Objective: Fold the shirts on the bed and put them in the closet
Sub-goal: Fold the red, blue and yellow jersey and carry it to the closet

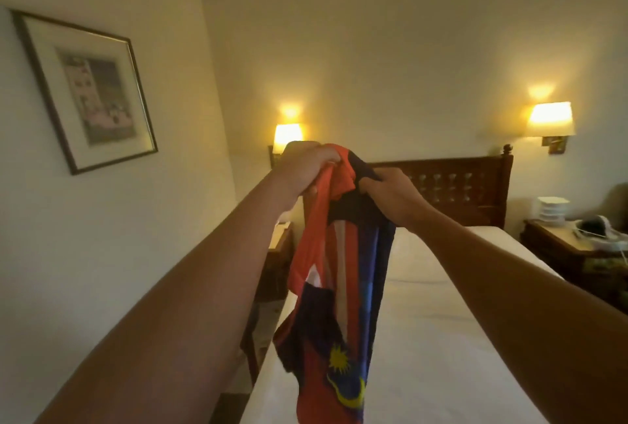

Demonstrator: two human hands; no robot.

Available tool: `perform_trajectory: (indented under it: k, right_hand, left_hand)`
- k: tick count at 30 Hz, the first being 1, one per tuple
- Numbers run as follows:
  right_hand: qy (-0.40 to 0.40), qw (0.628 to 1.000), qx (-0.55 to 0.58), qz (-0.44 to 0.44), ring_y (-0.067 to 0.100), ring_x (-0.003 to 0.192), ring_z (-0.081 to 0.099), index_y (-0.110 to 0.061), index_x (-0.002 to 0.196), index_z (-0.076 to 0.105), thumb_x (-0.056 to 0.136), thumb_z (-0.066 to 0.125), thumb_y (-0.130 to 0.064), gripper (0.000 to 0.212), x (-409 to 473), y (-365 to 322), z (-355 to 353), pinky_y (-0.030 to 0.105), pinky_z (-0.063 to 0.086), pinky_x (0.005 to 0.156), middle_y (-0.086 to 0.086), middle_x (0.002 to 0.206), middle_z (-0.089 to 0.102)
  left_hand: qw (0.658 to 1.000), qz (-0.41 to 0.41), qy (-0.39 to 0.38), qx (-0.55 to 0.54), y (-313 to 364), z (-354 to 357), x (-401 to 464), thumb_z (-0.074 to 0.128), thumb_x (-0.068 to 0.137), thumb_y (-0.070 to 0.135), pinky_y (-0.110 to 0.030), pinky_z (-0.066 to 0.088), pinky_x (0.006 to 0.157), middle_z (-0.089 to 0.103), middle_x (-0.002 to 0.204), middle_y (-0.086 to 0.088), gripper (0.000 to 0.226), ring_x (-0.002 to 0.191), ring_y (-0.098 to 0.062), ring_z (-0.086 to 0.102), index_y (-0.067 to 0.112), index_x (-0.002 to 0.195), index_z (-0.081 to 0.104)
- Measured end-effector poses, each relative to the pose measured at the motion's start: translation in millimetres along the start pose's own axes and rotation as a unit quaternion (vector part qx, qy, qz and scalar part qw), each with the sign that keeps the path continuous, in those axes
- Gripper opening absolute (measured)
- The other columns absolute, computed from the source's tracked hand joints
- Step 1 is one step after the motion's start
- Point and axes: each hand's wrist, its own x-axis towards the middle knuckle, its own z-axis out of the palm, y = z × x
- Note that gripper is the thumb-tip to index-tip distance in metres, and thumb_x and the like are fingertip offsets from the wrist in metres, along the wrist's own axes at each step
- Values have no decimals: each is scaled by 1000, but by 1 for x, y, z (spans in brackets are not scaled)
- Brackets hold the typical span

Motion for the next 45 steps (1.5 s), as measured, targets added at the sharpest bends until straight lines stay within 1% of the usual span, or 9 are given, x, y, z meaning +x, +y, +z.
perform_trajectory:
  k: [7,13,20,23,26,31,40,43,45]
  right_hand:
    - [142,985,-53,-79,16,91,59,-17,114,52,92,65,-31,29,14,1,-16,27,50,70,-1,110,55]
    - [211,963,-68,-151,16,87,48,-19,88,45,85,69,-23,24,-19,39,-14,29,47,70,-10,93,44]
    - [-13,1000,-23,3,24,77,67,-19,91,59,73,57,-87,70,-62,128,2,47,61,72,2,83,68]
    - [-128,988,-13,85,19,86,73,-24,106,65,68,68,-83,70,-71,155,11,40,62,82,-4,96,74]
    - [-215,963,-138,82,18,89,71,-20,105,72,81,78,-46,36,-75,180,13,39,58,93,-5,96,74]
    - [-126,961,-220,111,16,78,70,-20,92,73,94,65,-38,19,-64,180,-6,34,60,83,-3,86,73]
    - [53,992,-117,15,22,74,68,-17,79,67,91,65,-20,13,-22,101,-33,44,61,78,3,75,67]
    - [52,991,-118,-37,16,77,67,-21,80,68,88,65,-15,10,-11,75,-33,36,58,73,-2,78,68]
    - [26,991,-117,-65,11,77,66,-24,81,69,87,65,-13,12,-4,61,-32,24,52,69,-5,79,68]
  left_hand:
    - [991,-35,59,-115,46,30,28,70,87,26,-35,55,66,61,72,-8,16,43,-18,59,11,84,68]
    - [963,-50,102,-243,32,52,30,64,96,20,-32,59,60,69,84,-11,10,54,-22,69,11,97,64]
    - [932,-37,124,-339,37,65,33,61,98,15,-39,65,71,72,95,-16,10,67,-27,75,11,107,60]
    - [928,-38,125,-349,36,66,36,62,98,15,-40,65,71,71,104,-18,22,70,-30,76,8,119,58]
    - [927,-40,132,-348,28,60,37,61,98,15,-39,65,70,72,101,-17,21,71,-30,76,9,118,58]
    - [947,-73,163,-268,-5,35,38,63,94,16,-37,64,67,74,104,-16,25,61,-26,74,6,117,61]
    - [974,-124,158,-105,-70,30,27,62,98,28,-27,58,56,73,87,-6,18,69,-19,73,13,107,64]
    - [945,-128,190,233,-85,38,29,65,91,46,-46,56,92,59,123,-10,59,111,-29,61,15,138,48]
    - [925,-45,186,327,-81,54,22,67,88,51,-53,44,107,42,146,-11,73,133,-35,45,22,147,36]
